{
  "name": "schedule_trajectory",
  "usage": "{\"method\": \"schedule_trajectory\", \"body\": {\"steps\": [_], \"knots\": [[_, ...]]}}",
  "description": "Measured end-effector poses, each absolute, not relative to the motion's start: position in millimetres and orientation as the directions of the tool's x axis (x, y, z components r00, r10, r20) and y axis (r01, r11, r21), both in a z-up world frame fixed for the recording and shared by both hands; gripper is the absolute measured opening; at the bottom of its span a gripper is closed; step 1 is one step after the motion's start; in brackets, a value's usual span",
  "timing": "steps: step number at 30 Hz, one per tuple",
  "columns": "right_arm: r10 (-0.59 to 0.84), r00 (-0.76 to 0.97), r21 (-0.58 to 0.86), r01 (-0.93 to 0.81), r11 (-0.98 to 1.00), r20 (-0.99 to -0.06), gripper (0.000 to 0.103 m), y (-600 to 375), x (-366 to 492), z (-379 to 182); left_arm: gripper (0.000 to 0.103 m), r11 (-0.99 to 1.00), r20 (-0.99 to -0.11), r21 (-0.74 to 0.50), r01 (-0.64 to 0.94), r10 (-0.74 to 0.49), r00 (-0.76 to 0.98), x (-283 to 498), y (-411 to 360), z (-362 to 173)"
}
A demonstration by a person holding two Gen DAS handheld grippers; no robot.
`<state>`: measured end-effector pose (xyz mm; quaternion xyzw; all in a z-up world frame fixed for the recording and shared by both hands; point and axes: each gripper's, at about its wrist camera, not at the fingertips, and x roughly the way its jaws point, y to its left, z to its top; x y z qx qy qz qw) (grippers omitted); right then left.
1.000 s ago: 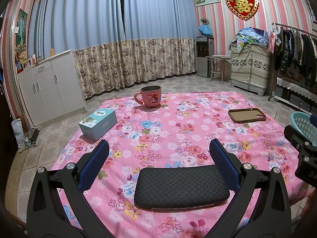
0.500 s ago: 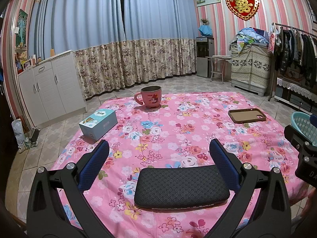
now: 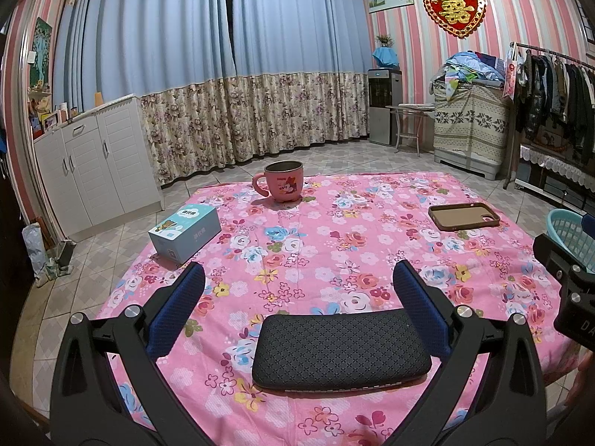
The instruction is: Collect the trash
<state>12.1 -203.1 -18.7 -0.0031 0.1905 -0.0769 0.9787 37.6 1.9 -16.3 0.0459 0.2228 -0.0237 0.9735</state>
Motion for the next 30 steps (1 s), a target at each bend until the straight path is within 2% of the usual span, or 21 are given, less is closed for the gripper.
{"method": "schedule_trajectory", "body": {"steps": [30], "knots": [[-0.152, 0.916, -0.035, 0.149, 0.988, -0.372, 0.098, -203.1, 11.8, -19.2, 0.098, 0.995, -0.433, 0.08, 0.066, -0.025, 0.901, 36.1, 0.2, -16.2]]}}
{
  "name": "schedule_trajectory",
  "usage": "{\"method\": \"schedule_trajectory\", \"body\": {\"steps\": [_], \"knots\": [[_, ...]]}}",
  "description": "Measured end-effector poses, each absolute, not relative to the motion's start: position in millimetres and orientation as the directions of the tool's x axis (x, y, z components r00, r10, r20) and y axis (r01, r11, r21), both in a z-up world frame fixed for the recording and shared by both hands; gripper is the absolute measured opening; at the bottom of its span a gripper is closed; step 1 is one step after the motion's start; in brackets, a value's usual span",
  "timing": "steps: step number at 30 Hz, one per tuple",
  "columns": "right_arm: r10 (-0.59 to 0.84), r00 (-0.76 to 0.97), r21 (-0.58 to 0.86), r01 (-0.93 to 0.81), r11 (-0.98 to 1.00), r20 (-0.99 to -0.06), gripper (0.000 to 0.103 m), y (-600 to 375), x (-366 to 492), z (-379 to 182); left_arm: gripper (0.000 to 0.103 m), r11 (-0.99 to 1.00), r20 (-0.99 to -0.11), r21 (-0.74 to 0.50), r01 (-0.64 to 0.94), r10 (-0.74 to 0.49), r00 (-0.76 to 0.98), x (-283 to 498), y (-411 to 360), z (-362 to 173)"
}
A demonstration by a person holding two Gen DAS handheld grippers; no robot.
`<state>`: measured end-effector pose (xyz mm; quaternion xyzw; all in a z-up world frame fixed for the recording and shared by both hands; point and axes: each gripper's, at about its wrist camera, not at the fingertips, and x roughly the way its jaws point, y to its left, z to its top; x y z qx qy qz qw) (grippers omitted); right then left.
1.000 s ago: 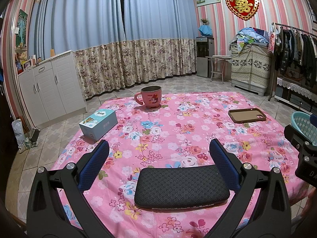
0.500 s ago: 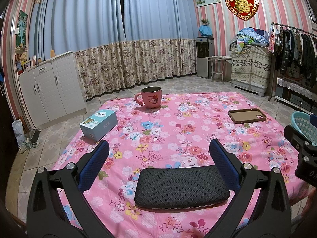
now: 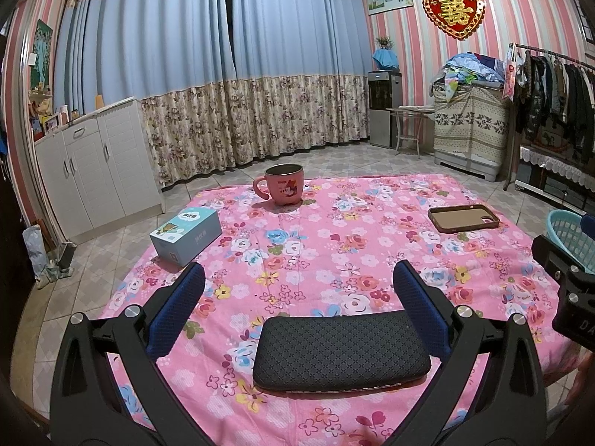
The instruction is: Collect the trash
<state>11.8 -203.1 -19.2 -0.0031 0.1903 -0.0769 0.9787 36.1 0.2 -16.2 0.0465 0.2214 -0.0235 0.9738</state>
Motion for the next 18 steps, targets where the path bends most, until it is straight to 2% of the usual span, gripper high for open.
{"method": "schedule_trajectory", "body": {"steps": [18], "knots": [[-0.152, 0.916, -0.034, 0.15, 0.988, -0.372, 0.098, -203.2, 11.6, -19.3, 0.098, 0.996, -0.433, 0.058, 0.069, -0.037, 0.901, 40.0, 9.7, -10.7]]}}
